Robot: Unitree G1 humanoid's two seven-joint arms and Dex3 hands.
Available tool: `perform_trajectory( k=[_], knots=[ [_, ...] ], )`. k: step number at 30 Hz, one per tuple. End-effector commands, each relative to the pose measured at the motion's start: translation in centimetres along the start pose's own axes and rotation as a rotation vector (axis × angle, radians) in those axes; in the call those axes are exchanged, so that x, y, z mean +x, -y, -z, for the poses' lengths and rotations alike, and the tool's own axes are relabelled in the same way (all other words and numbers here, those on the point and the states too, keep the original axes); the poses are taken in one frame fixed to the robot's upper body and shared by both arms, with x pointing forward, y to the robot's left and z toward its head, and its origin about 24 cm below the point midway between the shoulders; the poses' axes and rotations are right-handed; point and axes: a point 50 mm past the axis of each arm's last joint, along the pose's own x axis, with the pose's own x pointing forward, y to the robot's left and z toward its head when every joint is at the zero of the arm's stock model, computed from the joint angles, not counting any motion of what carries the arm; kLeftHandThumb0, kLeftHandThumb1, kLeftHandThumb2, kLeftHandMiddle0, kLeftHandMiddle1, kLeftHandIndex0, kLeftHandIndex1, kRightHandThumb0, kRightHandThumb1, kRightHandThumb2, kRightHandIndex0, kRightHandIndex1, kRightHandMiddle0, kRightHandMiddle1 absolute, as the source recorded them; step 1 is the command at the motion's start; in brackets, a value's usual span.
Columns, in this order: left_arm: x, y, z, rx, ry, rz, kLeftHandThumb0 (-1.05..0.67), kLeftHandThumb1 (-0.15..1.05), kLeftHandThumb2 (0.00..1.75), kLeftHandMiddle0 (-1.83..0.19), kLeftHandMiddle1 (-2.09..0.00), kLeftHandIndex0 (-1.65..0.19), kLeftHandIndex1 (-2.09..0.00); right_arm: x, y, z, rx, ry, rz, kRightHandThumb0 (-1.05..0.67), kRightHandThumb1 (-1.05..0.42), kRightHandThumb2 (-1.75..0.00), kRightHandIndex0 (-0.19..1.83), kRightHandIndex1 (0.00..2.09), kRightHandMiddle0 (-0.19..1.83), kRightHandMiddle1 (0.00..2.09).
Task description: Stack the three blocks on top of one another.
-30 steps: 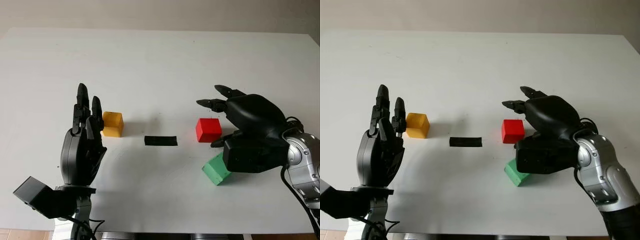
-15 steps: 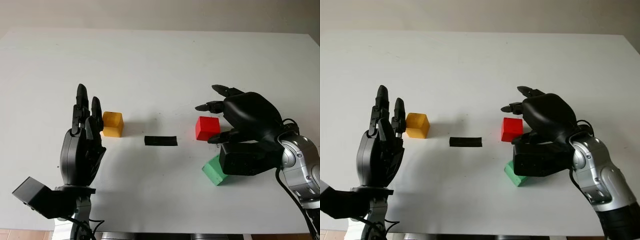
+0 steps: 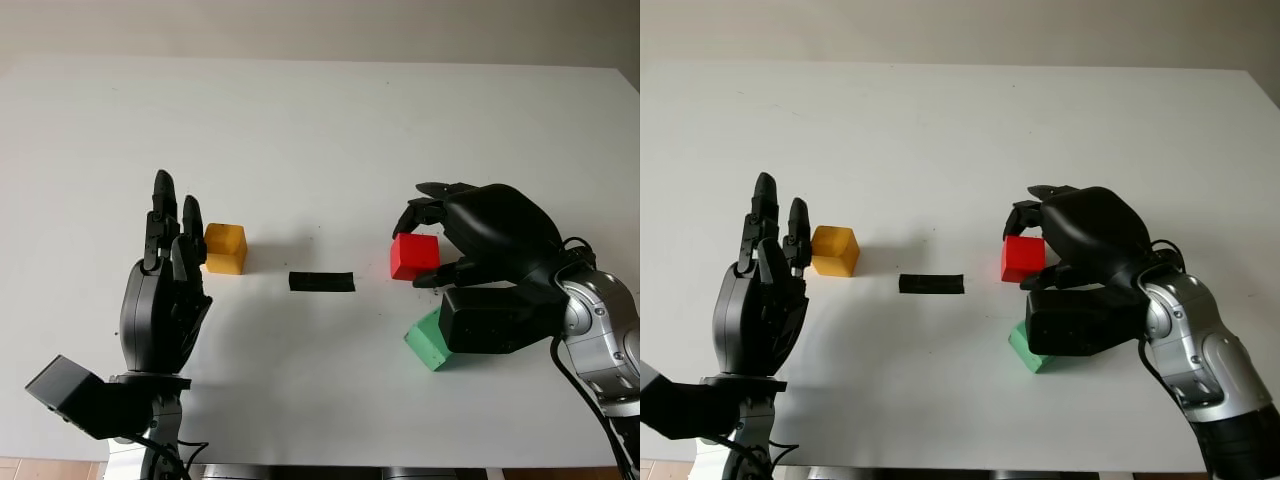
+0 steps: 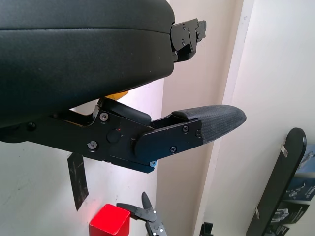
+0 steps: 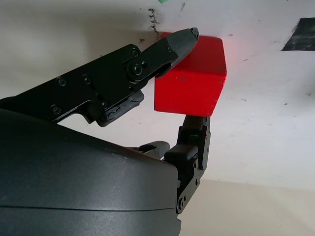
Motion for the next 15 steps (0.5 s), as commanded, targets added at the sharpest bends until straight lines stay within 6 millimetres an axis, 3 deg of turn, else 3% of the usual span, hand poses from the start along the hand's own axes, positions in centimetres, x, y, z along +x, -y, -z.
perform_trajectory(
  k=[1,8,15],
  knots=[
    [-0.2,0.0,-0.3,0.012,0.011,0.002,-0.71,1.05,0.64,0.19,0.00,0.19,0.00,-0.1,0.6,0.4,-0.019,-0.009,0.005,-0.41,-0.91,-0.05,0.44,0.07,0.56,1.24],
    [-0.3,0.0,-0.1,-0.007,0.016,0.004,-0.70,1.05,0.63,0.19,0.00,0.19,0.00,0.5,2.2,0.7,-0.006,-0.001,0.031,-0.42,-0.91,-0.05,0.45,0.07,0.57,1.23],
    [-0.3,0.0,-0.1,-0.007,0.014,-0.001,-0.70,1.05,0.63,0.19,0.00,0.19,0.00,2.2,5.6,0.1,0.109,0.042,0.019,-0.39,-0.88,-0.05,0.46,0.07,0.58,1.23]
  ],
)
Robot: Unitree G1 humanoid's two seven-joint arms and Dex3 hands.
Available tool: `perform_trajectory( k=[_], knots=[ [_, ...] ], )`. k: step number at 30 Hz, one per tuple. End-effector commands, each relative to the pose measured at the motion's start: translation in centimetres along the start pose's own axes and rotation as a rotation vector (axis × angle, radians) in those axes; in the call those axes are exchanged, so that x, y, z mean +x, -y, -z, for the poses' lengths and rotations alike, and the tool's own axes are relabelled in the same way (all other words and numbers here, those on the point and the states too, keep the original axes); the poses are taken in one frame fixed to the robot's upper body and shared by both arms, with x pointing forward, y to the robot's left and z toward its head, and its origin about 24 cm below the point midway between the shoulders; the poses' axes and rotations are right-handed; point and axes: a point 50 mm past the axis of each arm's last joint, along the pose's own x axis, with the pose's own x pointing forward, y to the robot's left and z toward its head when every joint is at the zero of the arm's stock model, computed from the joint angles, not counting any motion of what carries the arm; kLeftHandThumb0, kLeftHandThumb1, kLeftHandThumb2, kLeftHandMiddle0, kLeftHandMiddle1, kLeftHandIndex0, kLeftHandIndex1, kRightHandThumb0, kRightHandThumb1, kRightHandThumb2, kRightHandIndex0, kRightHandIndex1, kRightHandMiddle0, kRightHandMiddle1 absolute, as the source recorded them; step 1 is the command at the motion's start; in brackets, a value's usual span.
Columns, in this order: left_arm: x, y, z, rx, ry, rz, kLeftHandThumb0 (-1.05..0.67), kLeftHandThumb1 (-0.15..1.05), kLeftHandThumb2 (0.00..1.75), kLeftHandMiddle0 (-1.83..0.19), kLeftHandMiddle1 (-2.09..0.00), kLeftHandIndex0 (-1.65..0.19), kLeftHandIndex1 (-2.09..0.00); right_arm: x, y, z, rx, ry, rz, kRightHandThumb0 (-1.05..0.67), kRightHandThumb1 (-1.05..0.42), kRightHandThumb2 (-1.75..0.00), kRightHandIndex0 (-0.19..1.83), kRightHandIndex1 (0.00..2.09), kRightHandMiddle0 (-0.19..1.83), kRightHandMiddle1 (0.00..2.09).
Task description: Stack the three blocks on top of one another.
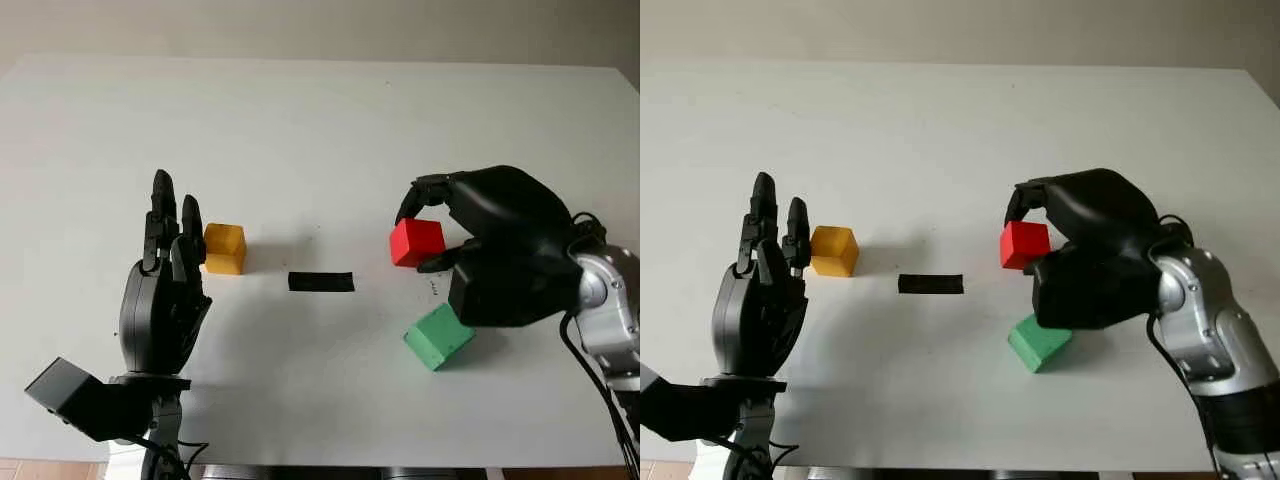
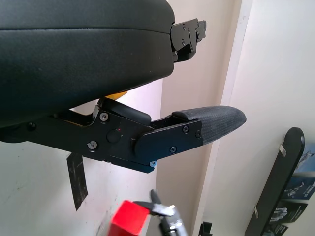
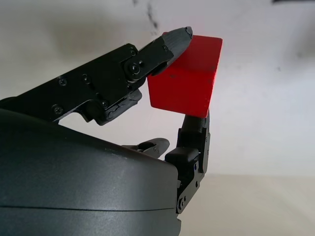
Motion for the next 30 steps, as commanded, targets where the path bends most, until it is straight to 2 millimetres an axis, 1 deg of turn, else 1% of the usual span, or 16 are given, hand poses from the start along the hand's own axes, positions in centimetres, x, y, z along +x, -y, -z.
perform_trajectory(
  k=[1,3,6,10,15,18,22,25,27,29,30],
  knots=[
    [-0.2,0.0,-0.1,-0.009,0.003,-0.009,-0.71,1.05,0.62,0.19,0.00,0.19,0.00,0.5,1.6,-0.5,0.011,0.039,0.025,-0.39,-0.87,-0.05,0.46,0.07,0.58,1.21],
    [-0.2,0.1,-0.1,-0.013,0.003,-0.009,-0.70,1.05,0.62,0.19,0.00,0.19,0.00,1.2,2.7,-1.0,0.007,0.073,0.008,-0.39,-0.87,-0.05,0.46,0.07,0.58,1.20],
    [-0.2,0.2,0.0,-0.008,0.005,-0.010,-0.70,1.05,0.63,0.19,0.00,0.19,0.00,2.2,3.9,-1.9,0.007,0.114,-0.015,-0.40,-0.87,-0.05,0.45,0.06,0.58,1.22],
    [-0.1,0.4,0.1,-0.008,0.008,-0.010,-0.70,1.05,0.63,0.19,0.00,0.19,0.00,3.4,4.5,-2.9,0.004,0.148,-0.052,-0.45,-0.88,-0.06,0.45,0.06,0.57,1.28],
    [0.0,0.5,0.2,-0.005,0.014,-0.011,-0.71,1.05,0.62,0.19,0.00,0.19,0.00,4.6,3.5,-4.4,-0.024,0.189,-0.161,-0.46,-0.91,-0.06,0.42,0.05,0.49,1.39],
    [-0.1,0.6,0.2,-0.007,0.012,-0.010,-0.71,1.05,0.62,0.19,0.00,0.19,0.00,5.0,2.8,-5.4,-0.096,0.198,-0.214,-0.47,-0.93,-0.06,0.40,0.03,0.45,1.42],
    [-0.1,0.7,0.2,-0.005,0.017,-0.004,-0.71,1.05,0.63,0.19,0.00,0.19,0.00,5.3,1.0,-6.7,-0.114,0.219,-0.274,-0.44,-0.94,-0.06,0.36,0.03,0.39,1.46],
    [-0.1,0.7,0.3,0.000,0.019,-0.003,-0.71,1.05,0.63,0.19,0.00,0.19,0.00,5.5,-0.4,-7.3,-0.114,0.250,-0.281,-0.43,-0.93,-0.05,0.34,0.02,0.35,1.53],
    [0.0,0.7,0.3,0.000,0.026,0.003,-0.71,1.05,0.63,0.19,0.00,0.19,0.00,5.6,-1.3,-7.6,-0.126,0.264,-0.300,-0.43,-0.92,-0.05,0.41,0.06,0.39,1.57],
    [0.1,0.8,0.3,-0.014,0.029,-0.005,-0.70,1.05,0.63,0.19,0.00,0.19,0.00,5.6,-1.9,-7.9,-0.156,0.255,-0.335,-0.44,-0.93,-0.06,0.38,0.05,0.36,1.55],
    [0.1,0.8,0.3,-0.017,0.031,-0.007,-0.70,1.05,0.62,0.19,0.00,0.19,0.00,5.6,-2.2,-8.0,-0.158,0.255,-0.350,-0.46,-0.94,-0.06,0.33,0.02,0.33,1.53]
  ],
)
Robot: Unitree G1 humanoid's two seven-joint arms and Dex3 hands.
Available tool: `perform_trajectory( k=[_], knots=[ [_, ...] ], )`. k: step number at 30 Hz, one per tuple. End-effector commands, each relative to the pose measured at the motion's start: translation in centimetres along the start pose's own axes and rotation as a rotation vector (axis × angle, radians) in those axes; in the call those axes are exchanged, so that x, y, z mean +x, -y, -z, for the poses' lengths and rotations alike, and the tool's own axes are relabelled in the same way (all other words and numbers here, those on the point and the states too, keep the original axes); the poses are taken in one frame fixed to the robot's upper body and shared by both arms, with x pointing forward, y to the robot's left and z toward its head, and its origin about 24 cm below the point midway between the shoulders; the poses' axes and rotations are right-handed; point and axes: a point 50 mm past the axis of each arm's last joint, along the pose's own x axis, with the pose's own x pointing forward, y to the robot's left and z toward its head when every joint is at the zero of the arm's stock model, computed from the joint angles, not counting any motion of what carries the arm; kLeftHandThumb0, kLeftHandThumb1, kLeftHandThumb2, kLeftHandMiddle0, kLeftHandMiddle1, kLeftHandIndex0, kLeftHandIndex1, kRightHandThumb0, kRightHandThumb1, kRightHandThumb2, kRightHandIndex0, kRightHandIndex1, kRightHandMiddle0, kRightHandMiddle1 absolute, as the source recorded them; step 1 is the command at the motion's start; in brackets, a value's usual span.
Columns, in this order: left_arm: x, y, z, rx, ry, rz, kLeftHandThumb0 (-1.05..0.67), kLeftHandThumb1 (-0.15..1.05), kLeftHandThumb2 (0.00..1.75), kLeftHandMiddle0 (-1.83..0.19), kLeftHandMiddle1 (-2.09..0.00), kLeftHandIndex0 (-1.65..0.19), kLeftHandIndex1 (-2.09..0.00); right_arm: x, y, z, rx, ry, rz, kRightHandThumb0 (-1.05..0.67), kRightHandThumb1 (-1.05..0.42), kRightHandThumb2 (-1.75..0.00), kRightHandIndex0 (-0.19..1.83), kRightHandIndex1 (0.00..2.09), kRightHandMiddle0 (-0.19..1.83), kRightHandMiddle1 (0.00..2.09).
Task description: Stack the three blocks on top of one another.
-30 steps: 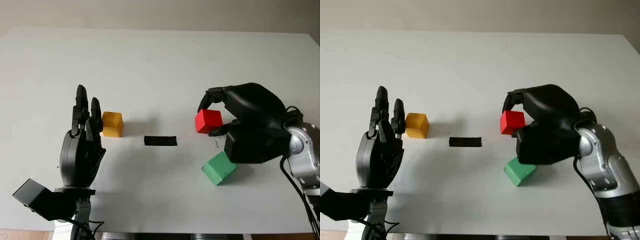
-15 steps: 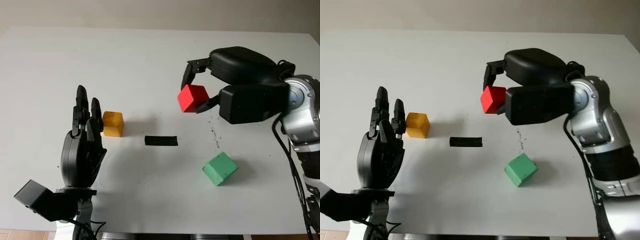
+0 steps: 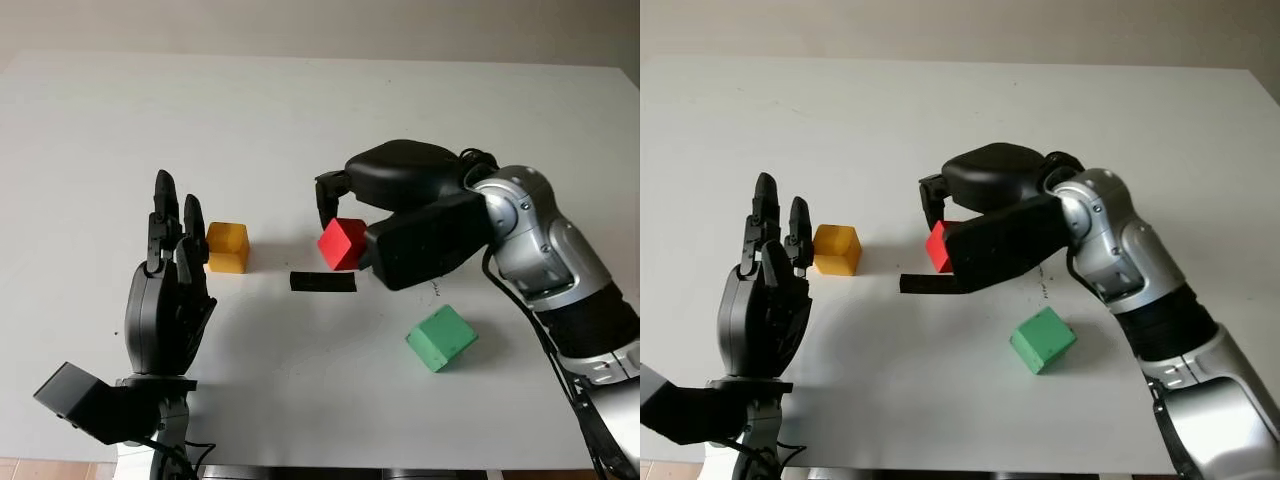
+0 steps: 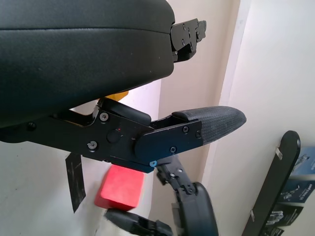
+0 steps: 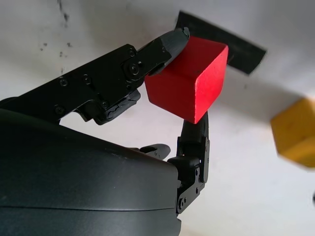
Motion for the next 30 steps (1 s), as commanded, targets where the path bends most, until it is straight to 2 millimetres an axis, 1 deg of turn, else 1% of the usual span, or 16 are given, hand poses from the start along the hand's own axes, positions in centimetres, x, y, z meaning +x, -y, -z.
perform_trajectory(
  k=[1,2,4,5,8,11,13,14,15,17,21,24,26,30],
  knots=[
    [0.1,0.2,0.0,-0.006,0.008,0.001,-0.70,1.05,0.62,0.19,0.00,0.19,0.00,0.2,-0.7,-0.3,0.007,0.011,-0.024,-0.46,-0.94,-0.06,0.33,0.03,0.36,1.45],
    [0.1,0.2,0.0,-0.003,0.009,0.002,-0.71,1.05,0.62,0.19,0.00,0.19,0.00,0.3,-0.9,-0.3,0.013,0.019,-0.024,-0.45,-0.93,-0.05,0.38,0.06,0.42,1.39],
    [0.1,0.3,0.0,-0.005,0.007,-0.004,-0.71,1.05,0.62,0.19,0.00,0.19,0.00,0.3,-1.0,-0.4,0.020,0.039,-0.015,-0.45,-0.93,-0.05,0.45,0.09,0.45,1.36],
    [0.1,0.3,0.0,-0.009,0.008,-0.009,-0.71,1.05,0.61,0.19,0.00,0.19,0.00,0.3,-1.0,-0.4,0.020,0.048,-0.011,-0.44,-0.94,-0.06,0.53,0.14,0.43,1.41],
    [0.1,0.3,0.1,-0.020,0.009,-0.003,-0.71,1.05,0.60,0.19,0.00,0.19,0.00,0.5,-0.9,-0.6,0.006,0.061,-0.015,-0.43,-0.97,-0.06,0.60,0.22,0.34,1.53],
    [0.1,0.3,0.2,-0.007,0.014,0.003,-0.71,1.05,0.61,0.19,0.00,0.19,0.00,0.6,-0.7,-0.7,0.001,0.082,-0.009,-0.43,-0.97,-0.06,0.58,0.26,0.28,1.62],
    [0.1,0.3,0.2,0.001,0.016,0.005,-0.71,1.05,0.61,0.19,0.00,0.19,0.00,0.7,-0.8,-0.8,0.008,0.087,-0.013,-0.45,-0.96,-0.05,0.56,0.37,0.27,1.67],
    [0.1,0.3,0.2,0.002,0.014,0.002,-0.71,1.05,0.62,0.19,0.00,0.19,0.00,0.8,-0.8,-0.8,0.018,0.088,-0.017,-0.45,-0.97,-0.05,0.51,0.48,0.26,1.70],
    [0.1,0.3,0.2,-0.001,0.013,-0.001,-0.71,1.05,0.62,0.19,0.00,0.19,0.00,0.9,-0.8,-0.8,0.009,0.093,-0.022,-0.44,-0.96,-0.05,0.41,0.61,0.28,1.71],
    [0.0,0.3,0.2,-0.002,0.011,-0.003,-0.71,1.05,0.61,0.19,0.00,0.19,0.00,1.0,-0.9,-0.9,-0.002,0.095,-0.029,-0.44,-0.96,-0.05,0.30,0.66,0.31,1.68],
    [-0.1,0.3,0.3,0.003,0.014,-0.001,-0.70,1.05,0.62,0.19,0.00,0.19,0.00,1.2,-1.0,-0.9,0.005,0.094,-0.032,-0.44,-0.96,-0.05,0.25,0.61,0.36,1.62],
    [-0.1,0.3,0.2,0.001,0.013,-0.006,-0.70,1.05,0.62,0.19,0.00,0.19,0.00,1.2,-1.0,-0.9,0.008,0.103,-0.017,-0.45,-0.96,-0.05,0.23,0.58,0.37,1.64],
    [-0.1,0.4,0.2,0.001,0.009,-0.007,-0.70,1.05,0.62,0.19,0.00,0.19,0.00,1.3,-1.0,-0.9,0.011,0.107,-0.004,-0.46,-0.96,-0.05,0.20,0.53,0.38,1.61],
    [-0.2,0.3,0.4,-0.007,0.009,-0.011,-0.70,1.05,0.62,0.19,0.00,0.19,0.00,1.3,-0.9,-0.9,0.006,0.109,0.008,-0.47,-0.95,-0.06,0.21,0.43,0.41,1.58]
  ],
)
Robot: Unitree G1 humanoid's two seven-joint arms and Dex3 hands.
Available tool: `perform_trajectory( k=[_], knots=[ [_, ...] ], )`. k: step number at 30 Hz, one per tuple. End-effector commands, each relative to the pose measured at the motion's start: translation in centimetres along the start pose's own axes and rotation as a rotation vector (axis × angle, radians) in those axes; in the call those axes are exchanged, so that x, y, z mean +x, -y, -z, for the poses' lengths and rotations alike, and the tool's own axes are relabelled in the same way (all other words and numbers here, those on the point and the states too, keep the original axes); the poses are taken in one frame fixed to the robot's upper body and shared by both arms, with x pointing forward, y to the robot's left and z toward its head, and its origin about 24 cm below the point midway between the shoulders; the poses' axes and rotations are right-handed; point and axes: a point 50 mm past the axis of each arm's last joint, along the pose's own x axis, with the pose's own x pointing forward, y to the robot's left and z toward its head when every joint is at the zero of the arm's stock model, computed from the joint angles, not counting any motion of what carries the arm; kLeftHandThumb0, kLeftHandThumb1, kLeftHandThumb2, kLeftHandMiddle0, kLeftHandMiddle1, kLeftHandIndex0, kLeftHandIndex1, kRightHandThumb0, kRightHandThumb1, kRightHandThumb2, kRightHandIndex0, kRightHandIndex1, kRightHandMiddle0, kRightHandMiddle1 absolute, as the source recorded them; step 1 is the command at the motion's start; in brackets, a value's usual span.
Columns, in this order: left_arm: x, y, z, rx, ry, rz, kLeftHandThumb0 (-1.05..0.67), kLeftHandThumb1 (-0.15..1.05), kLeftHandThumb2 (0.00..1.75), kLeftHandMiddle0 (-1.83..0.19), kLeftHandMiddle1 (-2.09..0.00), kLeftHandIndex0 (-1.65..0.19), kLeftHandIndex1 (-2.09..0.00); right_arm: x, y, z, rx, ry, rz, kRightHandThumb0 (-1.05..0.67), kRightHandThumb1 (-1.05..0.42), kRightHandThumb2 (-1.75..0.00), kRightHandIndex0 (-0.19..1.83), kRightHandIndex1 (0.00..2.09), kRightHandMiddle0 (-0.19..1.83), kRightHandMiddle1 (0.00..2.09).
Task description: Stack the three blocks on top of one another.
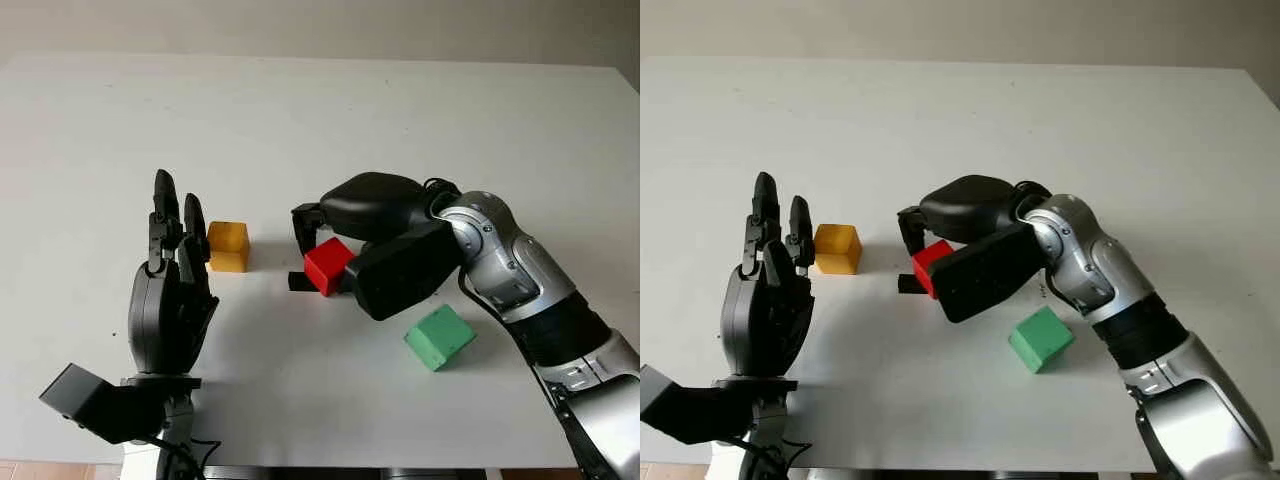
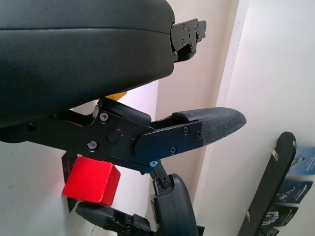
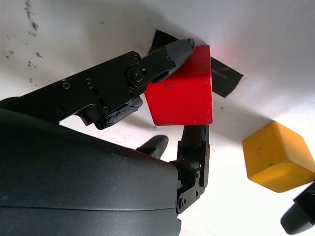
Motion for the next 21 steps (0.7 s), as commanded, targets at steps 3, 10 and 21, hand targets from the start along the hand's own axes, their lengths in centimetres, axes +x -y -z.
perform_trajectory(
  k=[3,10,21],
  knots=[
    [-0.3,-0.1,0.2,0.011,-0.003,0.001,-0.71,1.05,0.61,0.19,0.00,0.19,0.00,0.0,0.4,-0.1,-0.001,0.008,0.015,-0.47,-0.96,-0.06,0.22,0.39,0.41,1.59],
    [-0.2,0.0,0.2,0.008,0.001,0.005,-0.69,1.05,0.63,0.19,0.00,0.19,0.00,0.0,0.3,0.2,0.066,0.013,-0.026,-0.56,-0.94,-0.05,0.20,0.26,0.25,1.45],
    [-0.4,-0.3,0.1,0.014,-0.003,-0.004,-0.70,1.05,0.62,0.19,0.00,0.19,0.00,-3.1,2.4,2.2,0.030,0.006,-0.004,-0.91,-0.93,-0.07,-0.19,0.00,-0.19,0.00]
  ],
)
